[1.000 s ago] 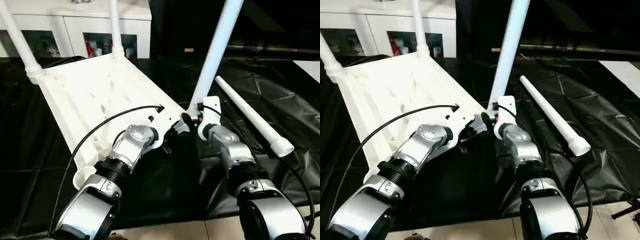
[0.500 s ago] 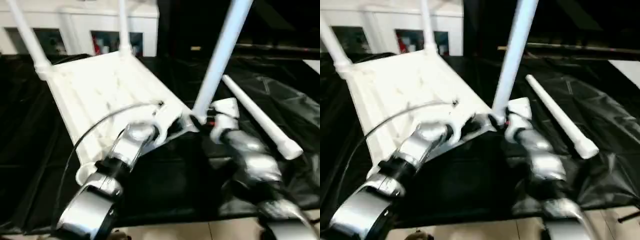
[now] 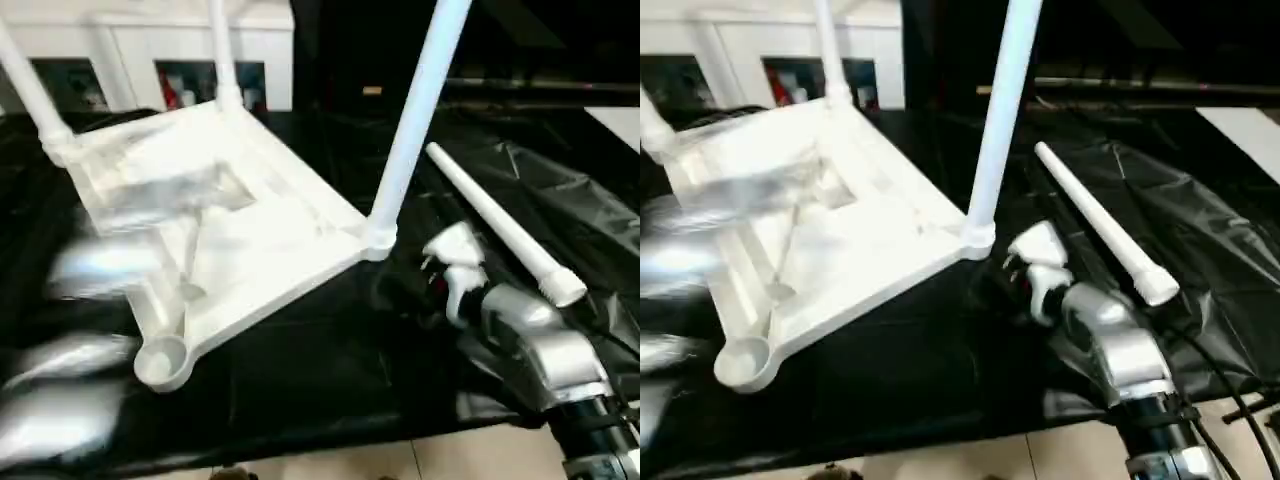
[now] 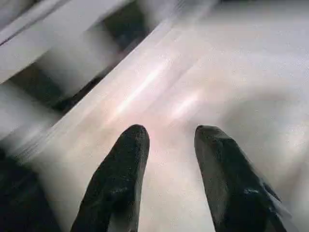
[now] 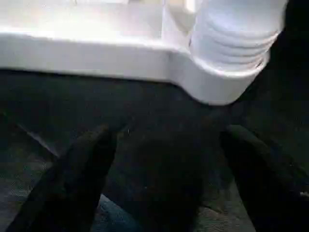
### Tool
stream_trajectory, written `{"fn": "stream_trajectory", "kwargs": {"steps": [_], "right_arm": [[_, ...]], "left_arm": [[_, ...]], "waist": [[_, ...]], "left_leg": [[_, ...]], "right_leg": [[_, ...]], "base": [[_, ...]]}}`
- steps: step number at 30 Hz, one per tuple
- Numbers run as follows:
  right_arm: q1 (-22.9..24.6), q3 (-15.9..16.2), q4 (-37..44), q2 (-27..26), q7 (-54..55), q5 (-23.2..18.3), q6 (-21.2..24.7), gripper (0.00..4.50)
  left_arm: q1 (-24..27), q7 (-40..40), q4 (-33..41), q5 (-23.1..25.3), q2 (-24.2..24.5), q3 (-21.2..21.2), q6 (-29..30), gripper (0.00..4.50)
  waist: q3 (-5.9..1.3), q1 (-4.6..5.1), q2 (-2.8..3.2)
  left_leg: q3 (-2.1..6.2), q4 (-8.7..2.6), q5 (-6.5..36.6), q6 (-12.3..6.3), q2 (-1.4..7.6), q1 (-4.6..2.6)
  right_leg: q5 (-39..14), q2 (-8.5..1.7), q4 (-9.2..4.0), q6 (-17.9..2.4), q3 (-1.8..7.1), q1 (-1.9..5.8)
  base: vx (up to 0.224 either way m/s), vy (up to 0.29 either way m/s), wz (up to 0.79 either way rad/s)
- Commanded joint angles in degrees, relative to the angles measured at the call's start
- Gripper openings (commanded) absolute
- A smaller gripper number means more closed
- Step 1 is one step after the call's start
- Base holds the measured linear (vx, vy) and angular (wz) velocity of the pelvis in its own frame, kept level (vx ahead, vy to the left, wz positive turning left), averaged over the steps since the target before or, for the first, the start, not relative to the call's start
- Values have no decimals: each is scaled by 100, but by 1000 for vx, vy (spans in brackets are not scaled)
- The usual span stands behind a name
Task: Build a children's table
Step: Rotate table base
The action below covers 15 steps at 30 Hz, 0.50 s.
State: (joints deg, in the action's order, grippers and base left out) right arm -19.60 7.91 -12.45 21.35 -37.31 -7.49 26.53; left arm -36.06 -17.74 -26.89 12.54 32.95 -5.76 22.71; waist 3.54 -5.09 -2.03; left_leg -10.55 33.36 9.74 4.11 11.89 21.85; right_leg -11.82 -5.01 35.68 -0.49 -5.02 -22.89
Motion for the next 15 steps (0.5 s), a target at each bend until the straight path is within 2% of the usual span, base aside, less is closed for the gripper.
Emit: {"fn": "stream_trajectory", "kwargs": {"steps": [1,2,3,4,6,7,8,9,13,15], "right_arm": [[-223,38,-154,-85,104,99,97,385],[-376,46,-406,-212,259,191,50,385],[-422,46,-485,-247,303,220,29,385],[-566,45,-732,-362,415,286,-27,385],[-795,76,-1118,-537,596,356,-156,385],[-882,83,-1275,-614,651,364,-192,385],[-970,131,-1429,-666,703,378,-251,385],[-1065,155,-1614,-739,757,388,-308,385],[-1336,221,-2210,-975,856,524,-534,385],[-1430,285,-2453,-1041,853,620,-659,385]], "left_arm": [[62,183,190,160,136,-29,174,181],[189,318,122,188,314,-150,234,181],[224,357,103,198,359,-186,254,181],[337,452,55,237,491,-272,321,181],[559,547,66,316,652,-348,506,181],[648,555,58,343,704,-352,551,181],[763,512,138,336,713,-364,645,181],[868,429,184,301,666,-336,687,181],[1196,12,346,182,436,-26,899,181],[1289,-128,420,106,367,115,946,181]], "waist": [[-427,-20,57],[-417,-52,82],[-396,-47,81],[-406,-75,60],[-389,-74,64],[-388,-80,78],[-379,-81,77],[-381,-96,31],[-386,-118,64],[-400,-131,55]], "left_leg": [[66,-336,579,-133,163,-138],[54,-330,588,-115,169,-159],[58,-355,706,-58,161,-125],[56,-347,790,-16,167,-151],[70,-384,1095,156,169,-153],[71,-382,1157,183,171,-165],[75,-402,1264,238,171,-166],[69,-405,1324,273,172,-179],[82,-418,1387,325,172,-160],[82,-415,1367,339,170,-152]], "right_leg": [[-71,-303,-325,-1203,297,274],[-13,-294,-319,-1271,302,235],[-110,-296,-317,-1286,297,244],[-196,-308,-322,-1272,294,231],[-570,-334,-345,-1173,299,223],[-620,-340,-349,-1150,306,209],[-714,-336,-371,-1095,312,208],[-733,-337,-380,-1082,314,197],[-823,-367,-381,-1089,318,197],[-698,-364,-370,-1096,321,207]], "base": [[0,0,0],[0,0,0],[0,0,0],[0,0,0],[0,0,0],[0,0,0],[0,0,0],[0,0,0],[0,0,0],[0,0,0]]}}
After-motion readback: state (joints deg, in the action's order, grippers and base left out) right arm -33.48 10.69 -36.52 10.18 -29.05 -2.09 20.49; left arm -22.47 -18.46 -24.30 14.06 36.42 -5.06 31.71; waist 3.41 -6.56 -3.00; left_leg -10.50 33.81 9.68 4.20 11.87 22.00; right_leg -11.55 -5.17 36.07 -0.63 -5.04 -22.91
